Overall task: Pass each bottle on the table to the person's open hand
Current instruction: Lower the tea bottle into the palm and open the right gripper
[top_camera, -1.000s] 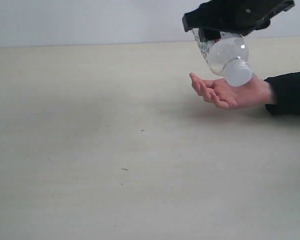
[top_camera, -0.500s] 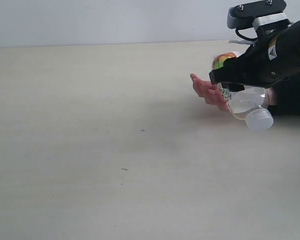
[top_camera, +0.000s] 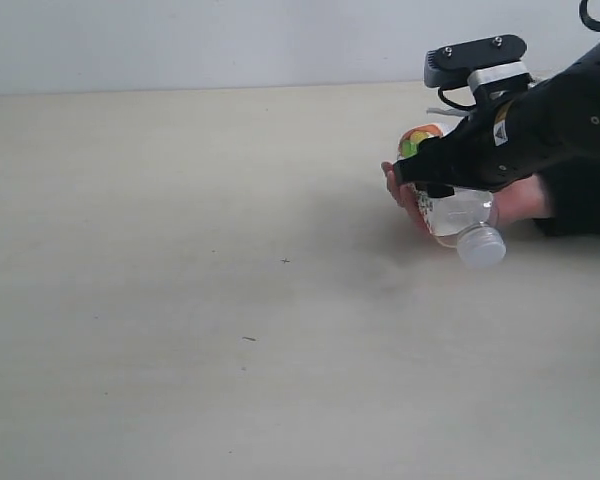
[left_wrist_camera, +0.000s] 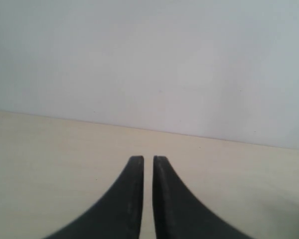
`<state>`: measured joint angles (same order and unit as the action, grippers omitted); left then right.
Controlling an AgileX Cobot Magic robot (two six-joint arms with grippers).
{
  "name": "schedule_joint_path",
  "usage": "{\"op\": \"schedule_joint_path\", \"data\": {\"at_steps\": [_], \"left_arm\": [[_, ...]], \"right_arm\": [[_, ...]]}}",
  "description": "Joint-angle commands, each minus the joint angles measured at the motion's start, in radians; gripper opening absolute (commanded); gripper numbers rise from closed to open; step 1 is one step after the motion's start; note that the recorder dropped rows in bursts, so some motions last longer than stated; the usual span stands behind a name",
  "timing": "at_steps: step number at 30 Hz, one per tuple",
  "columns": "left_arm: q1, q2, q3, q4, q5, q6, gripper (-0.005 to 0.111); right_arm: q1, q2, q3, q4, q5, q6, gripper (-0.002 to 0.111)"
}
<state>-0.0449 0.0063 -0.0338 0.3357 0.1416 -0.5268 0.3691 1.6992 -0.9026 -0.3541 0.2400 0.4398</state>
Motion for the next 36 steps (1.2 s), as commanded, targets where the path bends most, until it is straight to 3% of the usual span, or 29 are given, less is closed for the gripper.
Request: {"op": "schedule_joint_path", "data": {"at_steps": [1,7,10,16,22,26,36], "left_arm": [[-0.007,-0.006,-0.001,0.001,-0.001,-0.001,0.010],[-0.007,-0.006,-0.001,0.001,-0.001,-0.001,0.010],[-0.007,-0.006,-0.001,0.001,-0.001,-0.001,0.010],[-0.007,-0.006,-0.001,0.001,-0.001,-0.001,0.010],[-0.007,-0.006,-0.001,0.001,-0.001,-0.001,0.010],[-0.007,-0.006,-0.001,0.001,-0.001,-0.001,0.010],[-0.007,-0.006,-0.001,0.001,-0.001,-0.001,0.010]], "right_arm": [[-0.005,0.046,-0.024,-0.007,-0.025,0.007,0.000],[-0.005,0.050,-0.024,-0.007,-0.033,0.007,0.000],[-0.005,0.050,-0.024,-0.007,-0.028,0.007,0.007],[-0.005,0.050,-0.024,-0.007,-0.025,0.007,0.039],[-0.005,0.050,-0.024,-0.007,-0.011,0.007,0.083],[-0.005,0.050,-0.024,-0.007,0.000,0.007,0.101],[-0.005,0.003,-0.024,-0.007,-0.013,0.007,0.105]]}}
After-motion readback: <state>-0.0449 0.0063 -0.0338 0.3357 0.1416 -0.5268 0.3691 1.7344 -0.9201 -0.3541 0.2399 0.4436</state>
